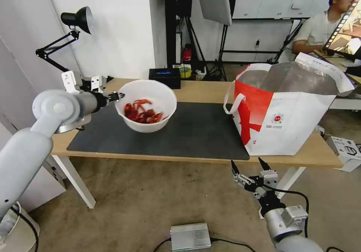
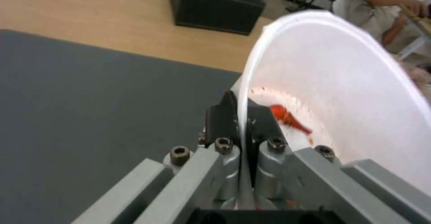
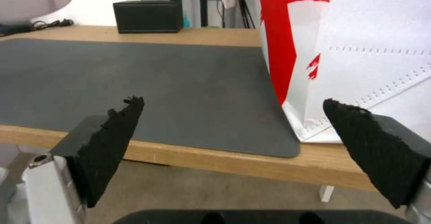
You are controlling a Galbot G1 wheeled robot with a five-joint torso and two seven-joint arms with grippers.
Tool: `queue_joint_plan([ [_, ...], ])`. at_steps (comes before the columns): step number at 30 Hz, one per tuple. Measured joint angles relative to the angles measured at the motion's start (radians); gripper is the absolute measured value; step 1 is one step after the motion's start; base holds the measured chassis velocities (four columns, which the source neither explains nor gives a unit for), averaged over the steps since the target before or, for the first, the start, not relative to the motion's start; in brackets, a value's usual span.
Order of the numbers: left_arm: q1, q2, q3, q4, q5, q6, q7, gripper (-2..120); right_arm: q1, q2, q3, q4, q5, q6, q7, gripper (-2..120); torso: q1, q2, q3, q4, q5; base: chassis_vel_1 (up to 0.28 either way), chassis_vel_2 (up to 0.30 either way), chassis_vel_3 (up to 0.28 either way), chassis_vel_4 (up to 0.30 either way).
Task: Pick up the trash from the table and place it into the takeout bag.
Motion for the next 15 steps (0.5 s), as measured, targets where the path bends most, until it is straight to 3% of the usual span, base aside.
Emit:
queue_joint_plan([
  [15,-0.124,-0.065,0.081,0.019,-0.058,-0.022,-0.008,0,0.0,0.0,0.0,0.0,0.0,0.0,0.0,100,0.0,0.0,0.0,0.0001,0.0001,0.0,0.0,0.0,0.0],
])
